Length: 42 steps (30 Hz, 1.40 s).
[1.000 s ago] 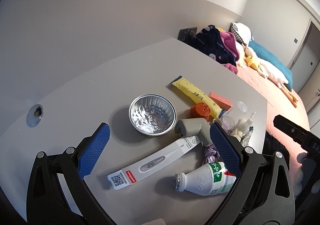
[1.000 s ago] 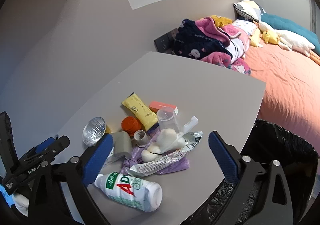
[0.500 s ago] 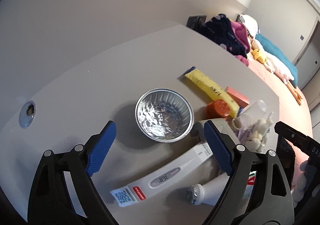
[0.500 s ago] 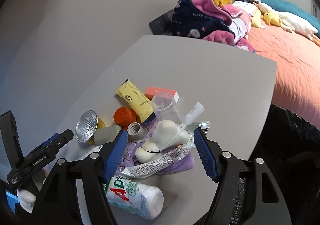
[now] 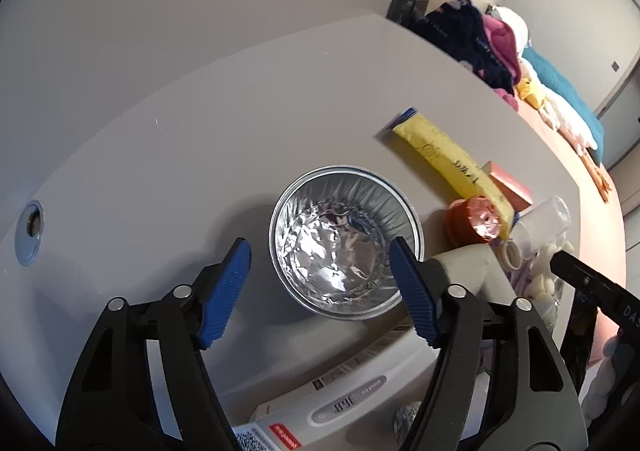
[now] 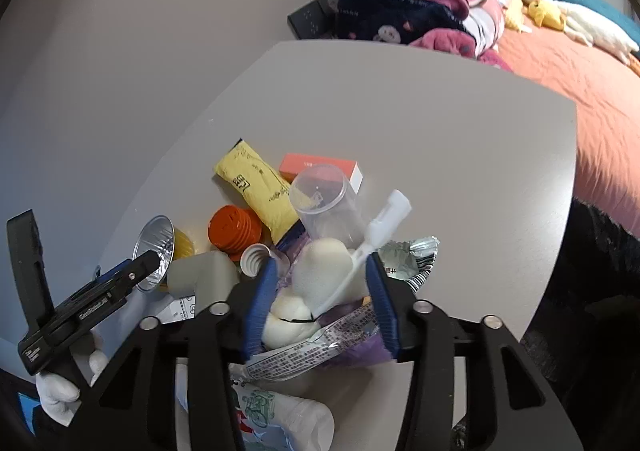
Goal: Collect trash
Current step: 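Grasp the foil cup with the left tool while the right tool grasps the foil wrapper, then carry both items over the black bin and open both tools to drop them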
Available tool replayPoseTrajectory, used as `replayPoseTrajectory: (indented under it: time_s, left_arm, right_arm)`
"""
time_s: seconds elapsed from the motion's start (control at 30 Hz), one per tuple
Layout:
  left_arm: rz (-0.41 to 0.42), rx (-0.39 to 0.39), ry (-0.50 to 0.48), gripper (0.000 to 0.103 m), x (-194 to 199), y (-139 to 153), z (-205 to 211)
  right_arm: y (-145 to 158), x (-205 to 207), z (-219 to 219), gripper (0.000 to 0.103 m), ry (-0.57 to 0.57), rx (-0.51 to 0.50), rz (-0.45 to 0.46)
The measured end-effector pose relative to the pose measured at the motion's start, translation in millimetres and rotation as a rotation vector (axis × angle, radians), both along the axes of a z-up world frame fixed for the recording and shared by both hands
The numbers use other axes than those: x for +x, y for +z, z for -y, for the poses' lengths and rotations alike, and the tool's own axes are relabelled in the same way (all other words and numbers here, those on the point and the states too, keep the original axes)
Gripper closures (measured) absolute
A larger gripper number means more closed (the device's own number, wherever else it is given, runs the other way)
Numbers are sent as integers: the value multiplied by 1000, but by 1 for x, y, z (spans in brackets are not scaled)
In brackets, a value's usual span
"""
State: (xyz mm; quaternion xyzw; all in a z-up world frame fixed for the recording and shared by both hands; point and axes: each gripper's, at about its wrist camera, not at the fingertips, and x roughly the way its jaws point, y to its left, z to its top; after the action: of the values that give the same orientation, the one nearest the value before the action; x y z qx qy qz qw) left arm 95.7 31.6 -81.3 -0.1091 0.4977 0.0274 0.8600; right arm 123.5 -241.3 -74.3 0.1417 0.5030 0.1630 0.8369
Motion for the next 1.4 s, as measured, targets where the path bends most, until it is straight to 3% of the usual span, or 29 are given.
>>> replayPoseTrajectory:
  time_s: [0.13, 0.23, 0.37, 0.47, 0.67, 0.9, 1.4]
  left_arm:
    - [-15, -22, 18, 48, 2, -6, -4]
    - [-27, -18, 16, 59, 3, -10, -4]
    - [-31, -7, 25, 83, 3, -13, -3]
    - [-20, -12, 31, 91, 1, -12, -5]
    - [36, -25, 35, 97, -7, 6, -8]
    - [110, -25, 10, 97, -14, 39, 3]
    - [203, -40, -98, 97, -31, 85, 59]
  right_arm:
    - [-2, 0, 1, 79, 9, 39, 3]
    - [-1, -1, 2, 85, 5, 55, 7]
    - [4, -6, 4, 90, 1, 77, 28]
    - [10, -10, 4, 90, 4, 86, 46]
    - [24, -16, 4, 91, 11, 101, 84]
    - [52, -25, 14, 91, 2, 120, 158]
    - [85, -62, 65, 91, -63, 139, 249]
